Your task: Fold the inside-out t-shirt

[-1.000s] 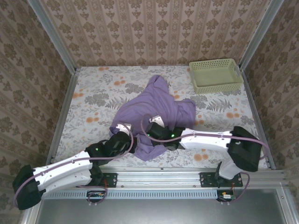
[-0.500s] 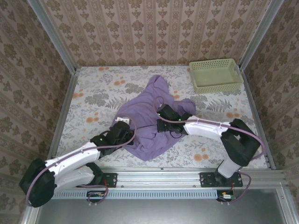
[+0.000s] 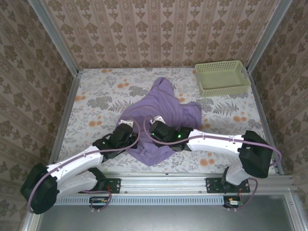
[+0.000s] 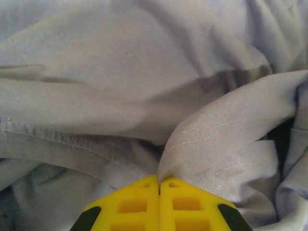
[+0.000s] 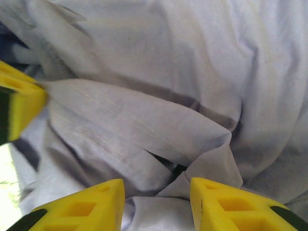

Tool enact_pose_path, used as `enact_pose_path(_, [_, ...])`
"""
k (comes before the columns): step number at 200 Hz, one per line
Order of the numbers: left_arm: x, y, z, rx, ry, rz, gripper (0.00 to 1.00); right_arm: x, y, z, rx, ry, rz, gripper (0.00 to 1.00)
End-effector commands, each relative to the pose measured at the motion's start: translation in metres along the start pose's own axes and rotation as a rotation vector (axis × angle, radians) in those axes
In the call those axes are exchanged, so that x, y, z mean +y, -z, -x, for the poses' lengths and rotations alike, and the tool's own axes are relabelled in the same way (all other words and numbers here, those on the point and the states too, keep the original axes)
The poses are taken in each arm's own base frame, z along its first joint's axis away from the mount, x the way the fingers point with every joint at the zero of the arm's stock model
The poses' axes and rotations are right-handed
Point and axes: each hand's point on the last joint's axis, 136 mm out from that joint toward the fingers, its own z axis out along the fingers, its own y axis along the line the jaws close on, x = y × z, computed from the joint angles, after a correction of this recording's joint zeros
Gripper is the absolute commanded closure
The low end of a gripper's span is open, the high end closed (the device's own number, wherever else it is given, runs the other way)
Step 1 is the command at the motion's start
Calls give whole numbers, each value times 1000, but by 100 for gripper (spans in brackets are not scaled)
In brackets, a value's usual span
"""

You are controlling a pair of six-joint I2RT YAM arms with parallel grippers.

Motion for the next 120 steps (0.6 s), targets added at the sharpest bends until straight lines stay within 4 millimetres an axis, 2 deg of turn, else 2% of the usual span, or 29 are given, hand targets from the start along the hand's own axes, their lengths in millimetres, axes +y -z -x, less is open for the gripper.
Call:
enact_pose_path(1, [-3,6,3,-29,16,-38,100,-28,-25,-31,94,-29,-158,58])
enact_pose_path(24, [-6,11,1,-38,33,-76,100,-39,-40,-36,146,-98,-220,56])
enact_pose_path(48, [-20,12,-2,-40,63,-156,100,-44,-48,-38,170,-147,-233,56])
enact_pose_path(79, [-22,12,-6,-45,46,-131,100,-49,-40,-39,150,-178,-227,76])
enact_pose_path(106, [-13,8,-11,-23,37,-77,100,-46,-27,-48,94,-231,-104,97])
enact_pose_path(120, [-15,4,-13,-4,23,-76,100,-44,-21,-55,62,-265,-33,100])
